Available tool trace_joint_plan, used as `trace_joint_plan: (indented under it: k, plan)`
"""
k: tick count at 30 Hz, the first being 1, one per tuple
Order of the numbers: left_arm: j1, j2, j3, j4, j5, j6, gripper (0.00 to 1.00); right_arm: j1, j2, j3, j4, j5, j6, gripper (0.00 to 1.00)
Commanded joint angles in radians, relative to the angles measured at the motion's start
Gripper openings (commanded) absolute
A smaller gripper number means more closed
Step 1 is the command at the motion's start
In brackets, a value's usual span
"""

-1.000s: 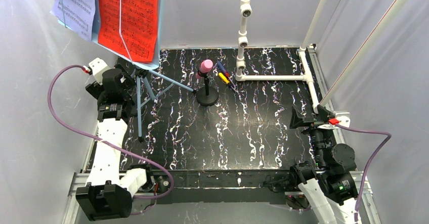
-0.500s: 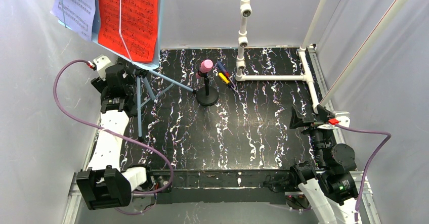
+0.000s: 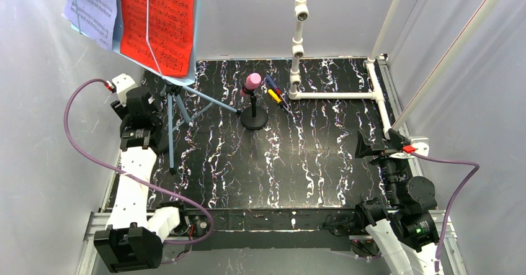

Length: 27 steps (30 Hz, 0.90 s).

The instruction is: Pack up the instrument practice props

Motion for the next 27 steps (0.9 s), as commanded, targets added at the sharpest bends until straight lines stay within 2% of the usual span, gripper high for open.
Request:
trace_joint_plan:
  k: [1,8,13,20,27]
  plan:
    - [0.008,-0.104,0.065,0.030,-0.104,0.048,0.00,0.006,-0.011,0.009,0.034,0.009,-0.013,0.99]
    - [0.008,-0.191,0.138,-0.065,-0.146,0.075,0.00,0.005,-0.006,0.008,0.033,0.011,-0.016,0.99]
    - [0.008,-0.260,0.218,-0.210,-0.060,0.058,0.00,0.006,0.005,0.008,0.034,0.015,-0.019,0.99]
    - [0.001,-0.348,0.310,-0.378,0.188,0.039,0.00,0.005,0.014,0.015,0.019,0.043,-0.019,0.99]
    - [-0.111,-0.417,0.355,-0.489,0.283,0.067,0.00,0.005,0.053,0.025,0.001,0.067,-0.016,0.99]
